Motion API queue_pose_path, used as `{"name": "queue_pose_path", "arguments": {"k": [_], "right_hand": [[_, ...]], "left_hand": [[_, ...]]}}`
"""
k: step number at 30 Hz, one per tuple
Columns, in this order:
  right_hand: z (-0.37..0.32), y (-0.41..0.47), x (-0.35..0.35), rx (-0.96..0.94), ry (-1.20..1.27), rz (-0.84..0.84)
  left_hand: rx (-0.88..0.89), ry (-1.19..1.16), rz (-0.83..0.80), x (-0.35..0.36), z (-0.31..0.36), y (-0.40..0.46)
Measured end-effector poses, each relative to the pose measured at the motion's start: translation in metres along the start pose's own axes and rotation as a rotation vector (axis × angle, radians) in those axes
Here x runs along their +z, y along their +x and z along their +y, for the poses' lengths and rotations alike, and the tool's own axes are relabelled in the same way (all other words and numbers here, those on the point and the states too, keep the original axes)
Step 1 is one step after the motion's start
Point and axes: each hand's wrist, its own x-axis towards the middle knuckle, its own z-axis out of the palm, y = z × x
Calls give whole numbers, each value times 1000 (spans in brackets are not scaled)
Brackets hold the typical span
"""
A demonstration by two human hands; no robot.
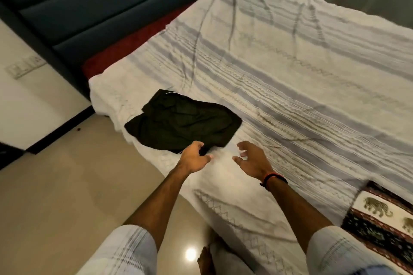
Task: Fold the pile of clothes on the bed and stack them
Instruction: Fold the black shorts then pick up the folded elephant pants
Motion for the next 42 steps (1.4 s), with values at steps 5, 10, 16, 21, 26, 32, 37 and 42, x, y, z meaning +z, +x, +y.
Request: {"name": "queue_pose_path", "arguments": {"k": [5, 10, 16, 21, 26, 32, 37, 42], "right_hand": [[-38, 60, 17, -42, 12, -95], [-76, 118, 32, -68, -11, -185], [-119, 199, 65, -113, -88, -265], [-150, 245, 89, -101, -120, -315], [-188, 334, 156, -72, -217, -394], [-219, 401, 209, -75, -233, -441], [-221, 446, 253, -127, -331, -416], [-219, 460, 275, -139, -391, -496]], "left_hand": [[-111, -36, 68, -45, -20, 31], [-197, -87, 121, -83, -38, 61], [-286, -153, 125, -129, -73, 119], [-325, -219, 113, -158, -99, 161], [-413, -268, 76, -202, -149, 245], [-443, -346, 109, -227, -180, 321], [-475, -383, 181, -224, -196, 371], [-506, -440, 123, -216, -202, 386]]}}
